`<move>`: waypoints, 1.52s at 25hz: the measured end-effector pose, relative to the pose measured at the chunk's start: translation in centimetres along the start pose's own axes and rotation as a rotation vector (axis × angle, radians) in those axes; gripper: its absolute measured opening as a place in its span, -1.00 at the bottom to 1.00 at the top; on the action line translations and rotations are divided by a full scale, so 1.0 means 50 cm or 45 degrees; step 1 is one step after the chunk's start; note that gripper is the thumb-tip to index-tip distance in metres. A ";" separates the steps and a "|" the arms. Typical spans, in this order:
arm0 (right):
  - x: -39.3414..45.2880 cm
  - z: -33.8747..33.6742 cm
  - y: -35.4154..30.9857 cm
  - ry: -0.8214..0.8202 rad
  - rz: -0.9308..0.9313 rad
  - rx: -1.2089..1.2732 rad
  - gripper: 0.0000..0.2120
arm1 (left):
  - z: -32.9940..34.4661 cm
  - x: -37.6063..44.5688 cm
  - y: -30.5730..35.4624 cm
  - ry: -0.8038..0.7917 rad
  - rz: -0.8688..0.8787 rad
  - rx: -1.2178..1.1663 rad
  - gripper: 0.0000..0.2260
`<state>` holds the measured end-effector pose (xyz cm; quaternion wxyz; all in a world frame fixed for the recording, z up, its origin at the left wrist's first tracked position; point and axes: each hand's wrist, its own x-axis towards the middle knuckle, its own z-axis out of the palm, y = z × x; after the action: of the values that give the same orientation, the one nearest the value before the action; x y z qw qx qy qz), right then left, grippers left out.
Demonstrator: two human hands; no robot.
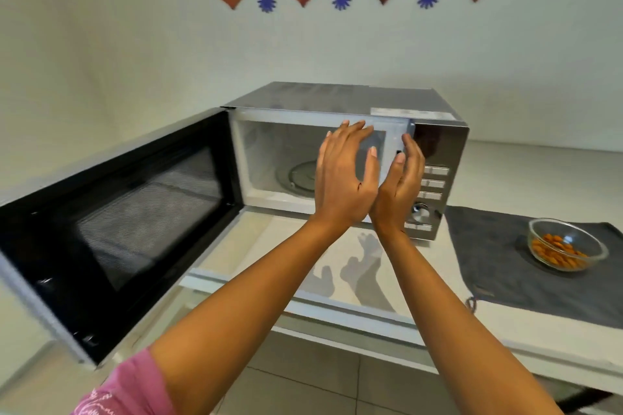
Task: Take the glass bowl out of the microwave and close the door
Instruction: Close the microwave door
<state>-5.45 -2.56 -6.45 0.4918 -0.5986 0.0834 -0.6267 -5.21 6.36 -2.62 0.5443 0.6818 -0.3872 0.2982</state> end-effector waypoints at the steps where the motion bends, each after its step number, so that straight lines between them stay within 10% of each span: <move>1: -0.008 0.018 -0.004 -0.027 0.014 0.021 -0.63 | -0.019 0.003 -0.002 0.026 -0.001 0.058 -0.61; 11: -0.117 0.199 -0.062 -0.685 0.077 0.248 -0.65 | -0.215 0.011 -0.033 0.112 -0.267 0.836 -0.49; 22: -0.166 0.407 -0.168 -1.260 -0.264 0.262 -0.61 | -0.445 0.081 -0.026 -0.465 -0.971 1.577 -0.41; 38: -0.135 0.380 -0.123 -1.326 -0.381 0.328 -0.66 | -0.442 0.112 0.111 -1.289 -0.842 1.480 -0.40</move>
<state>5.82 14.58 -1.57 0.4429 -0.7696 -0.3341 -0.3162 -6.70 26.11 9.93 -0.0740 0.9837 -0.1496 -0.0669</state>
